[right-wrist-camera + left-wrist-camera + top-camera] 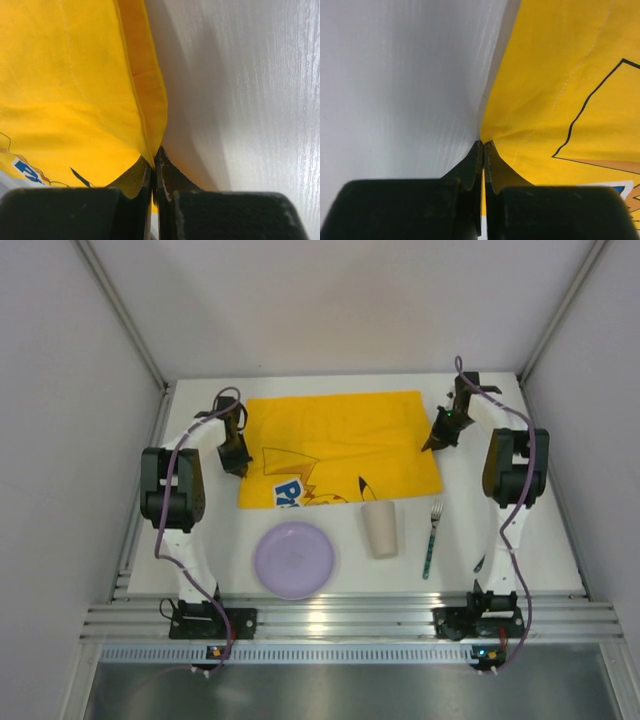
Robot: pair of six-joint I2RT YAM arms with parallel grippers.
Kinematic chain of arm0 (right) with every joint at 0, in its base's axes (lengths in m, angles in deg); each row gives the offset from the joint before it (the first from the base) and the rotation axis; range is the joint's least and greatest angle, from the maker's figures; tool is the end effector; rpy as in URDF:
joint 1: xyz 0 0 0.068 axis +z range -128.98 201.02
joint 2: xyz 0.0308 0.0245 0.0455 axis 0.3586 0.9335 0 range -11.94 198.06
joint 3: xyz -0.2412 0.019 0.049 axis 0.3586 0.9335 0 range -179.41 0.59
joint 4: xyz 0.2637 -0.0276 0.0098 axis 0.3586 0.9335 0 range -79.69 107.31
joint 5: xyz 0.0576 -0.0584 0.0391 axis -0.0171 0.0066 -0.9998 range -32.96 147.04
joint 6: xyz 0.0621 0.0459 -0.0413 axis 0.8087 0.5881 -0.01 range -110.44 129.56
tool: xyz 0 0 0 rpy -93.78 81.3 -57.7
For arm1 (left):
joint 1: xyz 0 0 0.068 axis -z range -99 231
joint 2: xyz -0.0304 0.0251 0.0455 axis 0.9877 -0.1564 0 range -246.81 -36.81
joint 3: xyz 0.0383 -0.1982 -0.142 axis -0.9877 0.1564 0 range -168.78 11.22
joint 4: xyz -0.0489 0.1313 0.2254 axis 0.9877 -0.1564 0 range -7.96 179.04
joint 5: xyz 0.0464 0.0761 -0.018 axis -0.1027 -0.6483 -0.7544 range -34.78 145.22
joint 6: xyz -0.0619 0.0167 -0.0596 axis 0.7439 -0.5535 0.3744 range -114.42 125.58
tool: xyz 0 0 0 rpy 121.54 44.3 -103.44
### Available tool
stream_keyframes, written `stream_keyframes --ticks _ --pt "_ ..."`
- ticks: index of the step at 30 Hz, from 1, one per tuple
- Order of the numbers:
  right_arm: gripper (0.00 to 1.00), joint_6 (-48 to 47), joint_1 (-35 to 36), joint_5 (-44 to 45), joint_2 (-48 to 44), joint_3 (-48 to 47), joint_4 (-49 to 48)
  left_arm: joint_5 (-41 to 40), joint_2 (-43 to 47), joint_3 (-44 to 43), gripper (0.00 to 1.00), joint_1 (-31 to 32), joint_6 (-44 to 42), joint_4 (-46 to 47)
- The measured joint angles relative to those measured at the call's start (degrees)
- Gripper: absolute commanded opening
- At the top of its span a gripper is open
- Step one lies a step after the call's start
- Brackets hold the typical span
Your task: Set the dinner table for one person
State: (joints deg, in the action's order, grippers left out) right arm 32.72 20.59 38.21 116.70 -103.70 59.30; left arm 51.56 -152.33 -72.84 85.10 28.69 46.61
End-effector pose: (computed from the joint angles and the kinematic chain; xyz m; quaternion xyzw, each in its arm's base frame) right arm 0.4620 0.0217 0.1094 0.1763 0.9604 0.1869 0.1082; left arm 0.4074 -0.0242 0.1030 -0.1679 0.9753 -0.0021 0.1434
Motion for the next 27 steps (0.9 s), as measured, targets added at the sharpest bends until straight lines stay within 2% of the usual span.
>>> stream_keyframes --ticks 3,4,5,6,7,8,9,11,14,17,20,24,27 --pt "0.02 0.02 0.00 -0.17 0.44 -0.83 0.76 -0.02 0.17 -0.42 0.00 -0.35 -0.83 -0.66" --pt "0.06 0.07 0.00 -0.15 0.44 -0.68 1.01 -0.09 0.28 -0.55 0.00 -0.28 -1.01 -0.98" --pt "0.17 0.22 -0.02 -0.11 0.44 -0.35 1.20 -0.09 0.42 -0.70 0.00 -0.28 -1.11 -1.22" --pt "0.48 0.50 -0.02 -0.02 0.39 0.17 1.07 -0.17 0.52 -0.79 0.03 -0.28 -1.29 -1.36" --pt "0.64 0.63 -0.02 0.66 0.11 1.57 0.48 -0.57 0.59 -0.94 0.17 -0.31 -1.53 -1.57" --pt "0.99 1.22 -0.17 -0.98 -0.39 2.56 0.50 -1.01 0.66 -1.05 0.45 -0.39 -2.08 -1.81" --pt "1.00 1.57 -0.26 -0.55 -1.88 3.89 0.13 -1.60 0.79 -1.14 0.58 -0.59 -2.27 -1.99" --pt "1.00 0.52 -0.17 1.20 -5.16 6.64 -0.13 -2.08 1.22 -1.14 0.76 -0.87 -2.16 -2.40" --pt "1.00 -0.37 0.04 4.70 -8.55 10.12 0.26 -2.54 2.78 -1.09 0.90 -1.09 -1.88 -2.75" --pt "1.00 -1.60 1.22 8.37 -13.11 12.48 0.98 -2.89 5.64 -1.09 0.90 -1.11 -1.60 -2.91" --pt "1.00 -2.71 3.80 7.30 -19.71 12.79 1.14 -2.84 8.83 -1.01 0.89 -1.11 -1.27 -2.97" --pt "1.00 -3.69 10.01 -2.03 -27.82 12.66 -0.79 -2.40 12.98 0.59 0.88 -1.11 -0.28 -2.84" --pt "1.00 -4.59 15.08 -9.64 -28.74 13.03 -2.12 -1.62 15.50 3.06 0.88 -1.09 0.50 -2.67"
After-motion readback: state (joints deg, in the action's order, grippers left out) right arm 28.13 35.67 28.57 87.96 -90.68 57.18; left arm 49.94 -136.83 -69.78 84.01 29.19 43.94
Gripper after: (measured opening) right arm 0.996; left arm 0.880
